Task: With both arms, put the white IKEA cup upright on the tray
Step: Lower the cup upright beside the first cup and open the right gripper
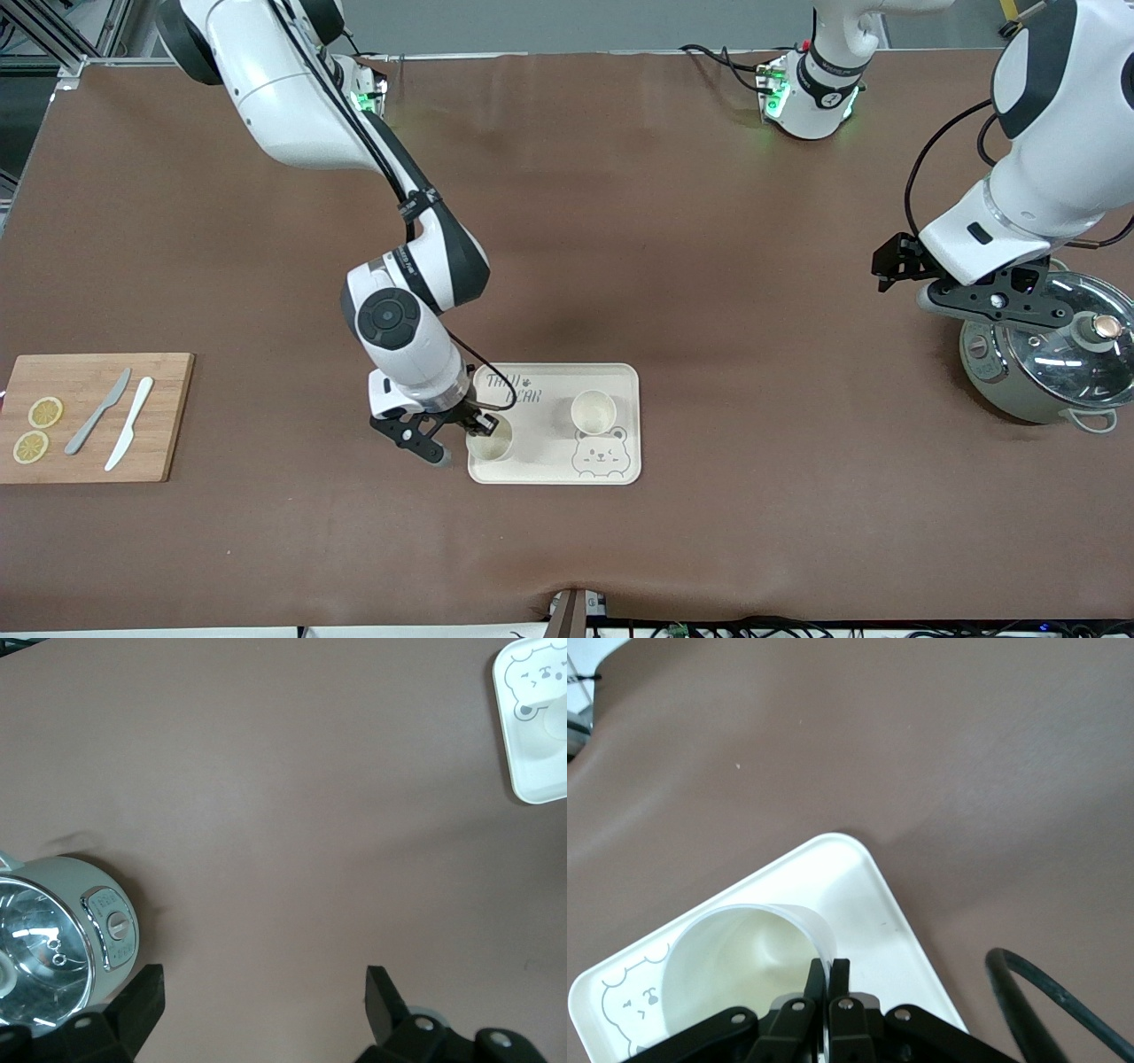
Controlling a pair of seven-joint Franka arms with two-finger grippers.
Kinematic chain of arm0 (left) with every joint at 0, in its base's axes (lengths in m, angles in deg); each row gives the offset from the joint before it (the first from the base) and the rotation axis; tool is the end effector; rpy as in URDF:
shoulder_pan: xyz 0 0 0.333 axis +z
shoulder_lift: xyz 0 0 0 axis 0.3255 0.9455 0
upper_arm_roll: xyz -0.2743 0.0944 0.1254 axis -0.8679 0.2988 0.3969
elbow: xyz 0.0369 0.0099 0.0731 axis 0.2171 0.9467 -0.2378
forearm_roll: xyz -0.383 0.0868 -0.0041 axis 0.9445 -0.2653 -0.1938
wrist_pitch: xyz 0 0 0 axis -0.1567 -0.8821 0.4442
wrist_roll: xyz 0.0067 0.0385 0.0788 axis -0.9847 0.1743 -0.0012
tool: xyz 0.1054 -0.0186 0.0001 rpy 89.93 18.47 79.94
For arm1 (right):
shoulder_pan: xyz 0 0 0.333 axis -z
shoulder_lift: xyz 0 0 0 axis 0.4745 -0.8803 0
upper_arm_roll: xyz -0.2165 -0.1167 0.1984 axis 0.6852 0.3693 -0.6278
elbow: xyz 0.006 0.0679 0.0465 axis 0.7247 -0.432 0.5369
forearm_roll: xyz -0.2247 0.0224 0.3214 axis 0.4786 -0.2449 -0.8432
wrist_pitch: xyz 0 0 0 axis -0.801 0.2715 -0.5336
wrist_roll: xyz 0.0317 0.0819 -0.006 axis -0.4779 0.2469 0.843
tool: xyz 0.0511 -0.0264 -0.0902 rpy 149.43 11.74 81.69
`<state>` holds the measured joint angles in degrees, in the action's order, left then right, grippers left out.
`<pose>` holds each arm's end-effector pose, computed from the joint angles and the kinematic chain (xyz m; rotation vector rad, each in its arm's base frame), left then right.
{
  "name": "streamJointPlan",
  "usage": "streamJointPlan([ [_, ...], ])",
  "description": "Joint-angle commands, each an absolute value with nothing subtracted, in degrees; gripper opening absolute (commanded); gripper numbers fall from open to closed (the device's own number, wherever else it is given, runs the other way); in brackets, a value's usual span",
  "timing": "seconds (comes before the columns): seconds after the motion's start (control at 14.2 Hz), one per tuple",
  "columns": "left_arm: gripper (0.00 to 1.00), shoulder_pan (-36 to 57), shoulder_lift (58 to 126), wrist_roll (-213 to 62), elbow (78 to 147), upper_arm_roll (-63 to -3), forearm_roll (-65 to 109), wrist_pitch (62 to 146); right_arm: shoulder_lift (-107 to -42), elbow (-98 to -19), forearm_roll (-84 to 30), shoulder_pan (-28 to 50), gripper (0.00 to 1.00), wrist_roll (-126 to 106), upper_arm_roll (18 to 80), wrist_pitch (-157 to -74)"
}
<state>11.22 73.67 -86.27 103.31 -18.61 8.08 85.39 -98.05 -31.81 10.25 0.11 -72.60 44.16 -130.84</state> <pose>0.5908 -0.1087 0.5601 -3.0358 0.4312 -0.0131 0.6830 0.3603 0.2904 -2.8951 0.7682 -0.2401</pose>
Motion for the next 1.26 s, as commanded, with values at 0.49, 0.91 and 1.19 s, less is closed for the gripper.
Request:
streamJointPlan([
  [0.49, 1.0, 13.54, 72.86, -91.13, 103.75, -18.97, 15.0, 85.52, -101.83, -30.3, 13.36, -1.56, 0.0, -76.22, 44.75, -133.1],
  [0.91, 1.0, 14.6, 72.68, -91.67, 103.4, -18.97, 15.18, 85.43, -100.08, -30.21, 13.8, -0.95, 1.0, -75.7, 45.36, -131.96],
  [1.19, 1.0, 14.51, 72.95, -91.24, 101.38, -18.62, 17.11, 85.25, -92.8, -29.94, 13.72, 0.19, 1.0, -73.6, 45.54, -120.39],
])
